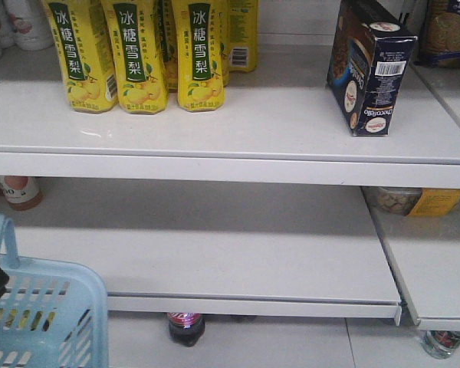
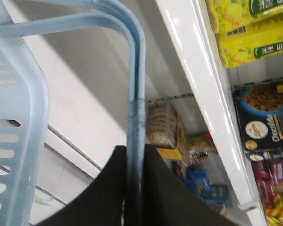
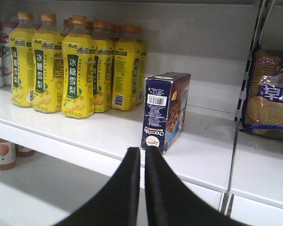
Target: Left arm holds basket, right arm returns cookies
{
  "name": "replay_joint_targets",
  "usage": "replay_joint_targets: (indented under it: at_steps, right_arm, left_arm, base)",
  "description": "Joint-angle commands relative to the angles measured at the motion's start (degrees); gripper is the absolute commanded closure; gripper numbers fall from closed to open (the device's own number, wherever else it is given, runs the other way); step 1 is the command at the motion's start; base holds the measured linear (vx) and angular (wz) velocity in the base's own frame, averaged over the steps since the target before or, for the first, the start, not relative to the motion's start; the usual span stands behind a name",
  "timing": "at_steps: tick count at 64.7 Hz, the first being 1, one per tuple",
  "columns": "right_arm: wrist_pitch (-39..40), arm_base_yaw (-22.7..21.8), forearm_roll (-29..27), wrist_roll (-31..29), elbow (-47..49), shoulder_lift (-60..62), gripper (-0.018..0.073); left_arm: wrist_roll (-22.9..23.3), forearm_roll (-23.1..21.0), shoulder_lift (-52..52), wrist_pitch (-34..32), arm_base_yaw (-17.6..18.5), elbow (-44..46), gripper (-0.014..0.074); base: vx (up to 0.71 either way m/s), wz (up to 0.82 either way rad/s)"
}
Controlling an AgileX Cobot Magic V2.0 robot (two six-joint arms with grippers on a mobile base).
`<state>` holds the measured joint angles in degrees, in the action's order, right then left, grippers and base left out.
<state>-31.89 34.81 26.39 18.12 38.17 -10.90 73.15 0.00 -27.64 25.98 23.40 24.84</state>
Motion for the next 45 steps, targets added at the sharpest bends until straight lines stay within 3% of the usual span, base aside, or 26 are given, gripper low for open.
replay_joint_targets:
  at_steps: [1,11,21,40,45]
  right_arm:
    - [4.1,0.0,1.1,-0.3,1.2,-0.8,0.0565]
    - [4.1,0.0,1.1,-0.3,1.2,-0.8,0.0565]
    - [4.2,0.0,1.1,-0.3,1.2,-0.8,0.0565]
    - [4.2,0.0,1.1,-0.3,1.2,-0.8,0.0565]
    - [4.2,0.0,1.1,-0.3,1.2,-0.8,0.0565]
  left_arm:
    - [-0.5,2.1,0.0,-3.9,-2.6,1.5,0.0599]
    - [-0.5,2.1,0.0,-4.0,-5.9,1.5,0.0599]
    - [-0.3,4.9,0.0,-4.6,-6.1,1.5,0.0599]
    - [-0.4,4.9,0.0,-5.8,-6.1,1.5,0.0599]
    - [-2.3,5.0,-0.2,-5.5,-6.1,1.5,0.0599]
  base:
    - [0.00,0.00]
    - [0.00,0.00]
    - [0.00,0.00]
    - [0.00,0.00]
    - [0.00,0.00]
